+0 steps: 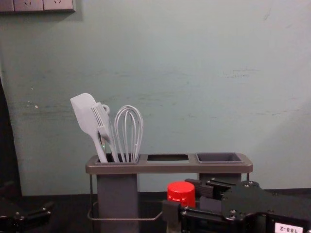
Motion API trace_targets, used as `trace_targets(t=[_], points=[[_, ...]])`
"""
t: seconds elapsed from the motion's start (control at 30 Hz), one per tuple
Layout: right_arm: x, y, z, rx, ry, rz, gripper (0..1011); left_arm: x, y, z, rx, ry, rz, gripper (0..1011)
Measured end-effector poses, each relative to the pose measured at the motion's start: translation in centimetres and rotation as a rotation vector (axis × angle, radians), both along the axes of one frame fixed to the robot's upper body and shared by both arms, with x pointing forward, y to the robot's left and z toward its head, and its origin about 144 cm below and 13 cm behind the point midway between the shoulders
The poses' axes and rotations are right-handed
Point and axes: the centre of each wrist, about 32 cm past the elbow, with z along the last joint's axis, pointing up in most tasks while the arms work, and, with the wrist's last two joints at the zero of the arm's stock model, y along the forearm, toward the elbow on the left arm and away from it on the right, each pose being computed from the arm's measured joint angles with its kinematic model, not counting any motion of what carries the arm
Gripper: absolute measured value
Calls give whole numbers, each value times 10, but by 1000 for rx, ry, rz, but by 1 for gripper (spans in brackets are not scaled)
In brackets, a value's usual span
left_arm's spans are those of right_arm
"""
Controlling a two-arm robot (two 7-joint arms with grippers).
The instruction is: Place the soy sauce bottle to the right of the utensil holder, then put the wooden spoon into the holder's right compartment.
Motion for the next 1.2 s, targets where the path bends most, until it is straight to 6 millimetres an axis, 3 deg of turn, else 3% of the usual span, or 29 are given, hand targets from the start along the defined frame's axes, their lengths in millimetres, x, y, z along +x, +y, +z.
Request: trace_targets(t=[0.37,1.2], points=[[0,0,0,0,0,0,399,0,0,0,0,0,0,1012],[-1,1,1,-8,-17,1,390,0,0,0,0,0,0,1011]])
